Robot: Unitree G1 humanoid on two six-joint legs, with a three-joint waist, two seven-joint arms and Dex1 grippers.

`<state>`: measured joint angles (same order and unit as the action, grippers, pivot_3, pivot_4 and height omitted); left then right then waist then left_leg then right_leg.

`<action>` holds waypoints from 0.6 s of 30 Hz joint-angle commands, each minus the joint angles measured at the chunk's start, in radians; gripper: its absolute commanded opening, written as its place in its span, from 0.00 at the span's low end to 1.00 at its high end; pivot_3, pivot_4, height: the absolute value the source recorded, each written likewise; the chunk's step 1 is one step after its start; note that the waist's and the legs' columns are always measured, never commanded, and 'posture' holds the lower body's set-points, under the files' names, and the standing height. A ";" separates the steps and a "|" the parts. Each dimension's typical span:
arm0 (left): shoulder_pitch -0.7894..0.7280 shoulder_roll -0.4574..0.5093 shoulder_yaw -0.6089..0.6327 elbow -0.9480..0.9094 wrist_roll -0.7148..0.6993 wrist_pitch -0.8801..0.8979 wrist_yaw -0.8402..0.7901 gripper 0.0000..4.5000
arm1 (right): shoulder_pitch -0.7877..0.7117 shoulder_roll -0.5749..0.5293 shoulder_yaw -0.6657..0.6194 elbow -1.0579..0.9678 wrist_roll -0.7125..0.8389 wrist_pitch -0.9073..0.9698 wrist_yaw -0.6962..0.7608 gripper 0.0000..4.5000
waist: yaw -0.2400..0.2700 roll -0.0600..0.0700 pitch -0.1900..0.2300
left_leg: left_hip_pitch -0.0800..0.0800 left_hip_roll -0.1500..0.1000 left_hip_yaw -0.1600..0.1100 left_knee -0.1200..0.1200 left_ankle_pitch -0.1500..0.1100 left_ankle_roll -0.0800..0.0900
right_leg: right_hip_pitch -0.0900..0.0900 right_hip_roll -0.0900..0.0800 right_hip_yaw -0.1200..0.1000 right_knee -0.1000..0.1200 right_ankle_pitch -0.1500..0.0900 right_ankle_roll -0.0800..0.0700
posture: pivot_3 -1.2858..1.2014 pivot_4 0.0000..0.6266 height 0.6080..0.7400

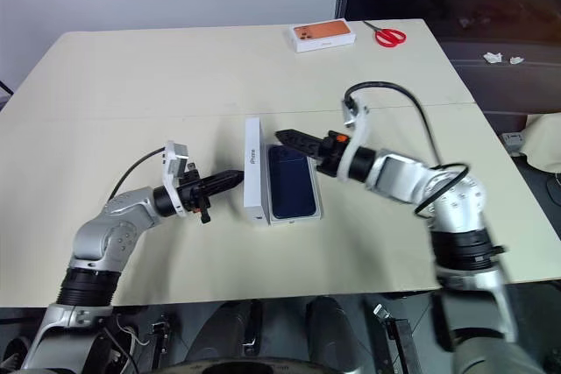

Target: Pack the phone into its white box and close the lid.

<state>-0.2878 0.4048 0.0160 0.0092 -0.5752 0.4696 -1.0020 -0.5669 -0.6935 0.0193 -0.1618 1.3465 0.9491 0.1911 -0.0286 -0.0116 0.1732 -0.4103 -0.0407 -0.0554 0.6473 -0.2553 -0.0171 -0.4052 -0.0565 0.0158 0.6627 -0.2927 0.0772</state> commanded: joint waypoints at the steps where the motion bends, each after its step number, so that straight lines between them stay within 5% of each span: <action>1: -0.031 -0.027 -0.025 0.013 0.014 -0.034 -0.013 0.00 | -0.019 -0.128 0.158 -0.049 -0.406 -0.216 0.349 0.73 | 0.007 -0.001 0.000 | 0.000 0.000 0.000 0.000 0.000 0.001 | 0.000 0.001 0.000 0.000 0.000 0.000 | 0.52 0.24 1.00; 9: -0.113 -0.120 -0.091 0.101 0.061 -0.079 -0.007 0.00 | -0.026 -0.125 0.258 0.066 -0.805 -0.468 0.585 0.73 | 0.018 -0.001 0.000 | 0.000 0.000 0.000 0.002 0.000 0.000 | 0.000 0.000 0.000 0.000 0.000 0.000 | 0.52 0.24 1.00; 15: -0.096 -0.077 -0.029 0.032 0.022 -0.029 0.004 0.00 | -0.045 -0.101 0.254 0.125 -0.972 -0.553 0.637 0.73 | 0.015 -0.002 0.000 | 0.000 0.000 0.000 0.002 0.000 0.000 | 0.000 0.000 0.001 0.001 0.000 0.000 | 0.52 0.24 1.00; 18: -0.088 -0.034 0.009 -0.015 -0.007 0.009 0.013 0.00 | -0.051 -0.058 0.211 0.144 -0.949 -0.505 0.649 0.54 | 0.015 -0.001 0.000 | 0.000 0.000 -0.001 0.001 0.000 0.000 | 0.000 0.000 0.001 0.000 0.000 0.000 | 0.52 0.24 1.00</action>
<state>-0.3803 0.3566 -0.0083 0.0529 -0.5472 0.4625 -0.9936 -0.5933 -0.7670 0.2700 -0.0083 0.3866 0.4366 0.8275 -0.0140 -0.0131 0.1737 -0.4100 -0.0402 -0.0559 0.6488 -0.2554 -0.0170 -0.4051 -0.0570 0.0167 0.6631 -0.2926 0.0775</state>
